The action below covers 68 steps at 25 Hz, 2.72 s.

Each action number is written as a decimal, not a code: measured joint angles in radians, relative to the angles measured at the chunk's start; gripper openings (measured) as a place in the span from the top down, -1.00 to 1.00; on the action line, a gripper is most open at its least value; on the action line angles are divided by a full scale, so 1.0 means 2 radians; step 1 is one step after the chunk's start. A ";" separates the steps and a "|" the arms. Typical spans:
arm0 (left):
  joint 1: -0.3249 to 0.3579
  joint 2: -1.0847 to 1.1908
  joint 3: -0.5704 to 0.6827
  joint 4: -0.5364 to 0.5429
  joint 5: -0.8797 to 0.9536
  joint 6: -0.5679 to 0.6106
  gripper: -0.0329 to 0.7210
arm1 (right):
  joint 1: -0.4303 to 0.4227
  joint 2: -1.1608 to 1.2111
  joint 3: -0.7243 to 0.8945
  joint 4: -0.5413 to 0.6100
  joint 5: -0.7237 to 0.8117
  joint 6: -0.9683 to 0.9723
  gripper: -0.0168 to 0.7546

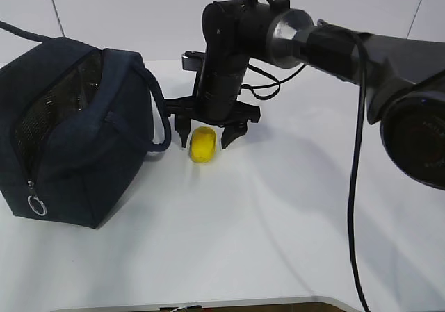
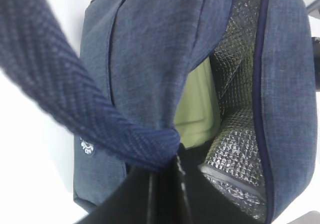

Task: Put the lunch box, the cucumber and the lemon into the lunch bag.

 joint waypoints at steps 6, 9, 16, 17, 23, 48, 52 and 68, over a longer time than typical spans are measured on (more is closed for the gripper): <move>0.000 0.000 0.000 0.000 0.000 0.000 0.93 | 0.000 0.000 0.000 0.000 0.000 -0.003 -0.59; 0.000 0.000 0.000 0.000 0.000 0.000 0.93 | 0.000 0.000 0.000 0.001 0.000 -0.003 -0.58; 0.000 0.000 0.000 -0.001 0.001 0.000 0.93 | 0.000 0.000 0.000 0.002 0.002 -0.003 -0.45; 0.000 0.000 0.000 -0.001 0.001 0.000 0.93 | 0.000 0.000 0.000 0.002 0.002 -0.003 -0.42; 0.000 0.000 0.000 -0.001 0.002 0.000 0.93 | 0.000 0.000 0.000 0.004 0.002 -0.004 -0.34; 0.000 0.000 0.000 -0.001 0.003 0.001 0.93 | 0.000 0.000 0.000 0.012 0.003 -0.005 0.00; 0.000 0.000 0.000 -0.001 0.004 0.001 0.93 | 0.000 0.000 0.000 0.012 0.010 -0.005 0.00; 0.000 0.000 0.000 -0.002 0.008 0.001 0.93 | 0.000 0.000 -0.033 -0.005 0.035 -0.009 0.01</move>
